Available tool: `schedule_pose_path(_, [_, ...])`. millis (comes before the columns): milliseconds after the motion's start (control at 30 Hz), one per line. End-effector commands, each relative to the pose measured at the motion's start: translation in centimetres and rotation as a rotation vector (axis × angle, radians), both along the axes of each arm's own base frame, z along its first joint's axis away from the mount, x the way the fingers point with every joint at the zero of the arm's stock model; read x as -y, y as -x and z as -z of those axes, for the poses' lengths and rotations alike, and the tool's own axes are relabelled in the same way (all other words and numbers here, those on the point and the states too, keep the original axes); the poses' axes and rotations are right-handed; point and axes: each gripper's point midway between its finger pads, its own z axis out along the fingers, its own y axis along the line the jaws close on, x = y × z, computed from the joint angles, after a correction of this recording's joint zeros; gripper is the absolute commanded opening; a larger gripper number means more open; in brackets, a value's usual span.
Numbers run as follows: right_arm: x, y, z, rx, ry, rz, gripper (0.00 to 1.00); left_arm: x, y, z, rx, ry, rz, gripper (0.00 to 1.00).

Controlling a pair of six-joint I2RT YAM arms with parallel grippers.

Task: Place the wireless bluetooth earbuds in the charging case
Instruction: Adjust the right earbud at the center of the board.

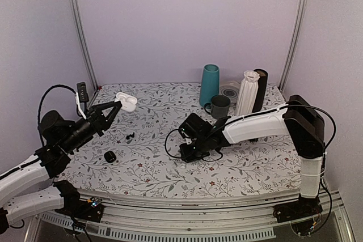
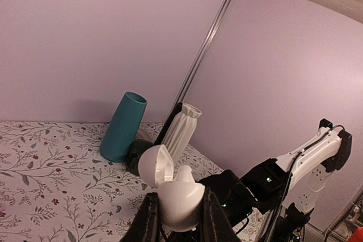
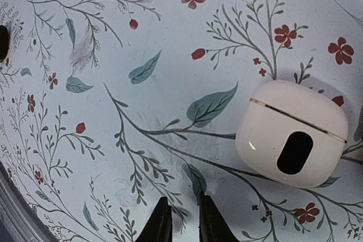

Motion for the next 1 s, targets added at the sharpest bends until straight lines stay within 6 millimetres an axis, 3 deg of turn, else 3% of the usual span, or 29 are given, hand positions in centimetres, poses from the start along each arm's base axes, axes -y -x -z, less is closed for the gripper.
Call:
schedule_pose_path(0, [0.0,-0.3,-1.6,0.042,-0.021,-0.006,0.17,-0.6,0.1,-0.3,0.011,0.012,-0.013,0.00])
schedule_pose_path(167, [0.7,1.0,-1.0,0.024,-0.005,-0.026,0.16,-0.5,0.1,-0.2,0.010,0.011,-0.014,0.00])
schedule_pose_path(400, [1.0,1.8,-2.7,0.058,0.004,-0.018,0.18,-0.3,-0.2,-0.2,0.010,0.009,-0.007,0.00])
schedule_pose_path(967, [1.7,3.8,0.4,0.004,0.077,-0.027,0.13,-0.2,-0.2,0.2,0.001,0.011,-0.005,0.00])
